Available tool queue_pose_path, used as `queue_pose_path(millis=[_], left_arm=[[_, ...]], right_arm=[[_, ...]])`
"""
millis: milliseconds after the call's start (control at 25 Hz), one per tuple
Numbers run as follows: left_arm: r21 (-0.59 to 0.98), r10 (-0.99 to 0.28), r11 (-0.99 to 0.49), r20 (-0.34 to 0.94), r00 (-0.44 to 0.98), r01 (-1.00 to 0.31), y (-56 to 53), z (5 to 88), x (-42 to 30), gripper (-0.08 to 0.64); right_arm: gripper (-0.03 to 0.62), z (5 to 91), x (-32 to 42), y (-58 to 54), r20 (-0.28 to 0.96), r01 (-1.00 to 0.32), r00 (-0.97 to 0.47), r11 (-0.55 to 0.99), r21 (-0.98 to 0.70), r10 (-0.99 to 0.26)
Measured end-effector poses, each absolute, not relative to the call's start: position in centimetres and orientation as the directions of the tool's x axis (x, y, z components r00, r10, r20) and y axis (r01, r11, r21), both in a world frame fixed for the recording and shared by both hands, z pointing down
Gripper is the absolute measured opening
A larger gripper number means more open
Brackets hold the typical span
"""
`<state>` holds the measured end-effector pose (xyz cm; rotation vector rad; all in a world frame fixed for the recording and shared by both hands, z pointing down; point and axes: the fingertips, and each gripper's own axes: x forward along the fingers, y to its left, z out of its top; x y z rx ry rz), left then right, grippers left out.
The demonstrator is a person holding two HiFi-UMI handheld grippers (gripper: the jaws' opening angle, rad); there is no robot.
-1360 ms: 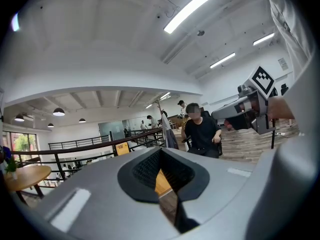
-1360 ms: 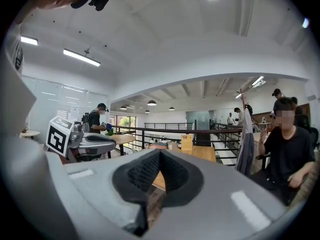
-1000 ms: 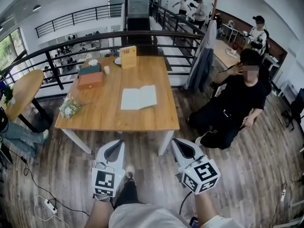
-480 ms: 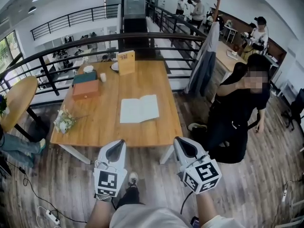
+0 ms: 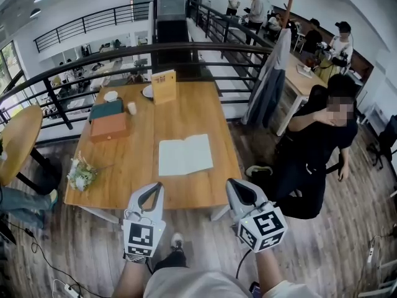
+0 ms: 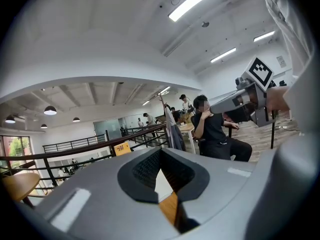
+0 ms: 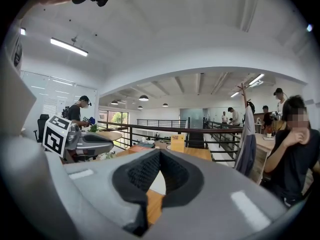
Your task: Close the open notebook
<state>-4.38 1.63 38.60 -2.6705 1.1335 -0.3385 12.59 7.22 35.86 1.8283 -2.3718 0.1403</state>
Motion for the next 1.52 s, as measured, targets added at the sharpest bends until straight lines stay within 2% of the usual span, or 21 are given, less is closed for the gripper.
queue_pose_path(millis=[440,1520], left_arm=[[-0.287,-0.695,-0.71,0.14,0.705,-0.642,-3.9,38.5,-4.0,0.006],[-0.233,-0.631,-0.773,0.182,0.754,-0.59,-15.5,42.4,-2.3,0.006]], right_arm=[[0.0,36.3,13.7,2.0,0.194,-0.982,-0.185,0.186,-0.017,-0.963],[0.002,40.4,14.4,-8.3,0.285,-0.987,-0.163,0.154,-0.054,-0.945]])
